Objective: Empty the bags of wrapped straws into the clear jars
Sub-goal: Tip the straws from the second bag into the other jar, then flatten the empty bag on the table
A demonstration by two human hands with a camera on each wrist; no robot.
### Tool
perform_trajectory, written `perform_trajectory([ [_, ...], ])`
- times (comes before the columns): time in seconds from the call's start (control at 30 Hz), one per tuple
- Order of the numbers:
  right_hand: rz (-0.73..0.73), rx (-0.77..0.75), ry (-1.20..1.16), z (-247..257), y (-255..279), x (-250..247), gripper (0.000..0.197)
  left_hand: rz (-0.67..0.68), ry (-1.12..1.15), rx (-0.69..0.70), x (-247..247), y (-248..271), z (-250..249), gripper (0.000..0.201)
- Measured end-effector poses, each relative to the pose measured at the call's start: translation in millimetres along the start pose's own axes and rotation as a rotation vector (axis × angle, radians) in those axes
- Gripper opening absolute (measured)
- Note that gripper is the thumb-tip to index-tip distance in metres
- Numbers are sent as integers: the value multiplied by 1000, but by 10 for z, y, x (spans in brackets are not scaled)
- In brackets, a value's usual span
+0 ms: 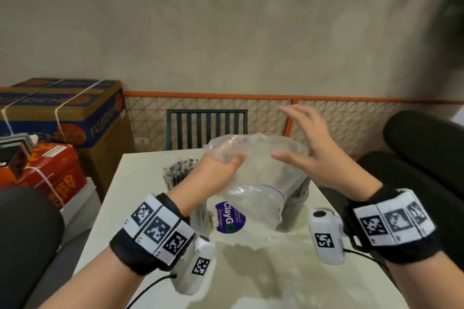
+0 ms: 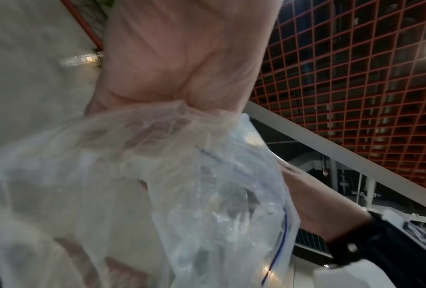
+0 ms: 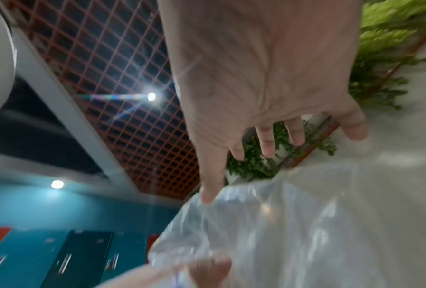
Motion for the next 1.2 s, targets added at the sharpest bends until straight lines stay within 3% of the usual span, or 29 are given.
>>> perform_trajectory([
  [0.13,151,84,8,-91,129,301,12,98,-6,-33,433,142,109,42],
  [0.17,135,94,-2,-134,178,313,5,138,-33,-40,527,202,173,45],
  [0.3,24,225,64,-518,359,134,12,283,-71,-108,845,493,724,37],
  [0.4,-37,306,135,-866,506,-42,18,160,4,-176,808,733,1215,18],
  [0.47,10,290,163,-968,590,5,13,169,118,-239,847,876,1435,39],
  [0.57,101,282,202,-1013,703,161,14,320,169,-332,1078,1043,1426,72],
  [0.63,165,282,188,-957,764,245,19,319,161,-292,1232,1014,1235,97],
  [0.67,201,272,162,-902,796,298,20,294,163,-257,1313,974,1101,97],
  [0.77,227,201,50,-691,861,354,14,195,217,-147,1550,810,760,58],
  [0.83,158,164,61,-688,921,235,25,91,302,-106,1595,726,635,26],
  [0.93,-138,203,227,-870,1243,-196,62,-62,381,-127,1517,720,614,23],
  [1.0,-272,329,163,-1060,1645,-301,71,-150,400,-145,1454,736,626,25],
  [1.03,-215,434,34,-1181,1823,-183,74,-179,407,-138,1435,742,620,24],
  [1.1,71,639,-265,-1332,2126,317,77,-196,449,-110,1468,762,556,18],
  [1.17,299,717,-419,-1349,2329,719,61,-175,505,-132,1578,780,531,15],
  [1.2,345,717,-470,-1347,2375,811,49,-168,526,-164,1618,784,538,17],
])
Point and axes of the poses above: each hand's wrist, its own y-axis away from the middle knuckle, its own x-axis out of the palm, z = x × y, the point moved 9 cm from there along -y, towards the middle knuckle, and after that the axes turned 14 degrees about y, right-handed, at the moved point
